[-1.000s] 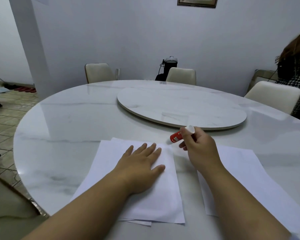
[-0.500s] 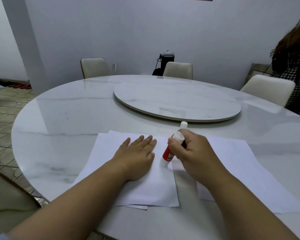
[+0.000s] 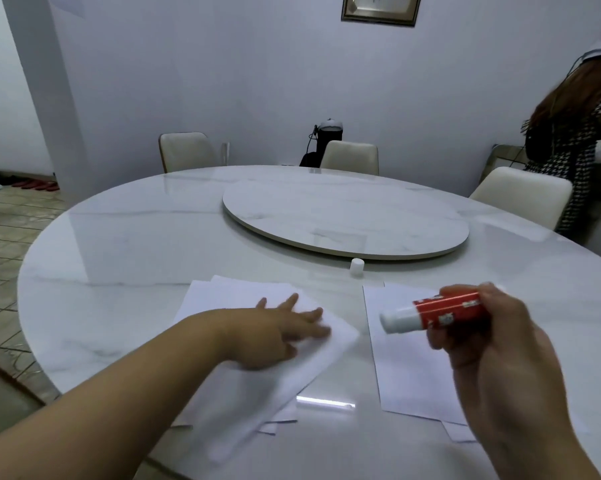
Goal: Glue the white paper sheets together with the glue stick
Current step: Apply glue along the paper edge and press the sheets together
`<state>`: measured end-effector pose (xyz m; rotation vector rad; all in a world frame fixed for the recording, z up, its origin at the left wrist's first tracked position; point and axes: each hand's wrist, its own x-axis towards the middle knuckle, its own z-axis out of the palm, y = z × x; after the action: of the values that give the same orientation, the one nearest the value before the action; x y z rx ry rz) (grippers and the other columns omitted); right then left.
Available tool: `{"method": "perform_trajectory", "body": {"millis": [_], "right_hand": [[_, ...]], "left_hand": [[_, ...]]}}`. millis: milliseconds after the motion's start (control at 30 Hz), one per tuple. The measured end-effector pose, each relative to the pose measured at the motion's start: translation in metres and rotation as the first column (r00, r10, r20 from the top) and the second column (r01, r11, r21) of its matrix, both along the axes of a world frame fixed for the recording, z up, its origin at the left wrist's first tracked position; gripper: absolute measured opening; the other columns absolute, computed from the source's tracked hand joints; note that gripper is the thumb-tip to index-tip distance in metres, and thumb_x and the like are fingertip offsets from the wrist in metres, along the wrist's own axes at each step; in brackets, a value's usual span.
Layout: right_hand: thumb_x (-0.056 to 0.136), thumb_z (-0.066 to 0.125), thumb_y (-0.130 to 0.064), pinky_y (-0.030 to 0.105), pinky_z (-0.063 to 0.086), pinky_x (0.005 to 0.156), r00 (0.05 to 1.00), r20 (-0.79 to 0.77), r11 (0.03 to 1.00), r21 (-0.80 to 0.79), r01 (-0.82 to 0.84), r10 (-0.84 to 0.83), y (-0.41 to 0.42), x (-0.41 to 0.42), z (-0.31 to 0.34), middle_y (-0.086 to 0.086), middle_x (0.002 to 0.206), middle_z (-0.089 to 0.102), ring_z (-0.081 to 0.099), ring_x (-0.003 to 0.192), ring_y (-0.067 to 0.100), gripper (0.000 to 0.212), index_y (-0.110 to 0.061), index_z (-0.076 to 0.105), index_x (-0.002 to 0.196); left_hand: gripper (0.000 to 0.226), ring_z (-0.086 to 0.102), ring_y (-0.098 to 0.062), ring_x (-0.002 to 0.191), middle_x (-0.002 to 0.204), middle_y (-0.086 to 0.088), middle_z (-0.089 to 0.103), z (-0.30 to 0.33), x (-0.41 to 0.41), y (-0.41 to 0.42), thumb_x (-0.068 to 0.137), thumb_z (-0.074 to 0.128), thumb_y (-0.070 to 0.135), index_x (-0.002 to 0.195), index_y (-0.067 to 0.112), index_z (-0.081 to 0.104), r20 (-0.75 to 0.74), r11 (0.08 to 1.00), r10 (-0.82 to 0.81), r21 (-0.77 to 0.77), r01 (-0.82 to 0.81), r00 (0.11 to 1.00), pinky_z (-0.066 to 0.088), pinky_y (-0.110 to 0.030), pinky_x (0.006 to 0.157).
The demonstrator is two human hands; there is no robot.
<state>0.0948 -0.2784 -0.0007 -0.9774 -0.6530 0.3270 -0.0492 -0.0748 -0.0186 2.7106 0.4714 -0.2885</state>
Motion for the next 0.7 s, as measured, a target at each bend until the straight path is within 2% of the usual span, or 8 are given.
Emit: {"method": "perform_trajectory", "body": {"millis": [67,133,200,267,367,467,600,700], "right_hand": [[0.093,0.051,-0.029,0.018,0.053,0.054,0.998,-0.061,1.0,-0.004,0.028,-0.028,0.001,0.008,0.004,0.005,0.067,0.068,0.061,0.054,0.014,0.034,-0.014,0.073,0.072],[0.092,0.052,-0.032,0.019,0.053,0.054,0.993,-0.078,0.996,-0.002,0.086,-0.085,0.007,0.014,0.008,0.001,0.065,0.068,0.062,0.055,0.013,0.029,-0.017,0.069,0.075],[0.088,0.053,-0.038,0.02,0.054,0.056,0.99,-0.02,0.99,-0.018,0.143,-0.143,0.016,0.015,0.014,-0.003,0.065,0.069,0.064,0.057,0.013,0.025,-0.024,0.068,0.075],[0.085,0.052,-0.042,0.022,0.055,0.055,0.983,0.101,0.986,-0.05,0.16,-0.154,0.029,0.016,0.018,-0.004,0.067,0.072,0.066,0.058,0.015,0.024,-0.026,0.068,0.077],[0.093,0.049,-0.033,0.024,0.054,0.051,0.963,0.266,0.979,-0.182,0.088,-0.037,0.054,0.012,0.015,0.001,0.069,0.076,0.069,0.057,0.02,0.023,-0.016,0.06,0.085],[0.095,0.049,-0.027,0.027,0.054,0.048,0.945,0.32,0.936,-0.348,0.051,0.068,0.08,0.01,0.002,0.003,0.066,0.074,0.07,0.054,0.023,0.023,-0.009,0.057,0.083],[0.094,0.05,-0.02,0.035,0.059,0.062,0.918,0.365,0.885,-0.465,0.036,0.154,0.103,0.013,-0.016,0.004,0.07,0.074,0.071,0.063,0.022,0.016,-0.012,0.059,0.084],[0.094,0.049,-0.015,0.035,0.059,0.071,0.902,0.357,0.857,-0.514,-0.029,0.244,0.107,0.013,-0.023,0.004,0.077,0.073,0.071,0.072,0.022,0.013,-0.013,0.059,0.086]], "left_hand": [[0.055,-0.014,-0.003,0.141,0.156,0.018,-0.003,0.003,0.0,-0.005,0.097,0.034,0.016,0.144,0.041,0.02,0.096,0.999,0.048,0.021,-0.051,0.994,-0.009,-0.035,0.115],[0.052,-0.009,-0.011,0.144,0.159,0.007,-0.001,-0.004,0.002,-0.012,0.099,0.029,0.032,0.148,0.029,0.013,0.183,0.953,0.192,0.2,-0.228,0.964,-0.005,-0.036,0.116],[0.055,-0.011,-0.016,0.145,0.159,0.004,-0.006,-0.009,0.002,-0.017,0.099,0.025,0.037,0.149,0.027,0.005,0.063,0.934,0.211,0.282,-0.22,0.976,-0.006,-0.041,0.116],[0.055,-0.014,-0.014,0.144,0.158,0.008,-0.009,-0.005,-0.002,-0.015,0.098,0.029,0.028,0.148,0.032,0.006,-0.035,0.972,0.176,0.167,-0.168,0.984,-0.009,-0.043,0.115],[0.057,-0.012,-0.01,0.144,0.159,0.009,-0.005,-0.002,-0.004,-0.015,0.095,0.03,0.022,0.148,0.028,0.009,0.065,0.967,0.24,0.076,-0.245,0.969,-0.01,-0.039,0.116],[0.06,-0.013,-0.01,0.144,0.158,0.008,-0.01,-0.019,0.001,-0.029,0.096,0.023,0.043,0.148,0.028,-0.002,0.117,0.943,0.273,0.164,-0.289,0.955,-0.008,-0.039,0.117],[0.063,-0.018,-0.011,0.142,0.156,0.009,-0.017,-0.028,0.001,-0.026,0.094,0.017,0.052,0.147,0.03,-0.009,0.078,0.933,0.262,0.234,-0.273,0.962,-0.011,-0.04,0.116],[0.064,-0.019,-0.012,0.142,0.156,0.008,-0.018,-0.028,0.002,-0.026,0.093,0.016,0.053,0.147,0.03,-0.01,0.077,0.933,0.256,0.241,-0.267,0.964,-0.012,-0.04,0.116]]}}
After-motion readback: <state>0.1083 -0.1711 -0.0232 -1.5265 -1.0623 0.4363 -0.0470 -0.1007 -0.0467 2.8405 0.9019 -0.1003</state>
